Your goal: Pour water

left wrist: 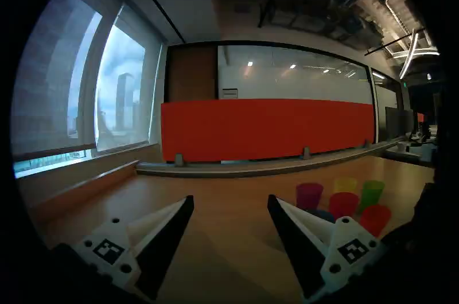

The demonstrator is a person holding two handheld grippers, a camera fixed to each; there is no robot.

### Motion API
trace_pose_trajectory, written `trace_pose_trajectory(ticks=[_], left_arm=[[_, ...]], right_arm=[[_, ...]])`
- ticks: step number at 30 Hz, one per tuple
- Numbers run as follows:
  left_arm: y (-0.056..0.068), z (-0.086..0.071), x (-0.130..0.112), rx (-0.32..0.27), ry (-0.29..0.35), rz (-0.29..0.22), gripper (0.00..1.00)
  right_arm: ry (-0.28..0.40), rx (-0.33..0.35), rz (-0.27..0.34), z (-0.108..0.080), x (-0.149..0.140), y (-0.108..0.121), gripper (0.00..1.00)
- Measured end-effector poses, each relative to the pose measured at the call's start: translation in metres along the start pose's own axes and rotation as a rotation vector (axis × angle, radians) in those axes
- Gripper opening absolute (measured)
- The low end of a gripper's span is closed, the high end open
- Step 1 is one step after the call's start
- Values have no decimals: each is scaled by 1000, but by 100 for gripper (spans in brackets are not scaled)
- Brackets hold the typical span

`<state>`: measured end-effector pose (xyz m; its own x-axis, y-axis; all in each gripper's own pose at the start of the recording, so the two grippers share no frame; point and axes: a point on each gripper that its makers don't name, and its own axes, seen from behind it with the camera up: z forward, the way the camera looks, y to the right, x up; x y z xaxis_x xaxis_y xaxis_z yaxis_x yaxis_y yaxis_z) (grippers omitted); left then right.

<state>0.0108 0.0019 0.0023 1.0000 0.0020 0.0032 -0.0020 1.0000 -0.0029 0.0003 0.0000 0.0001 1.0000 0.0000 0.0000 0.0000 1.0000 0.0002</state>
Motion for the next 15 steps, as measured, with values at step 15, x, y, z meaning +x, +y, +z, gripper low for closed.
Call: trace_pose_trajectory(ticks=[15], left_arm=[[18, 16, 75, -91, -13, -67, 96]], right_arm=[[-9, 82, 28, 14, 80, -7, 99]])
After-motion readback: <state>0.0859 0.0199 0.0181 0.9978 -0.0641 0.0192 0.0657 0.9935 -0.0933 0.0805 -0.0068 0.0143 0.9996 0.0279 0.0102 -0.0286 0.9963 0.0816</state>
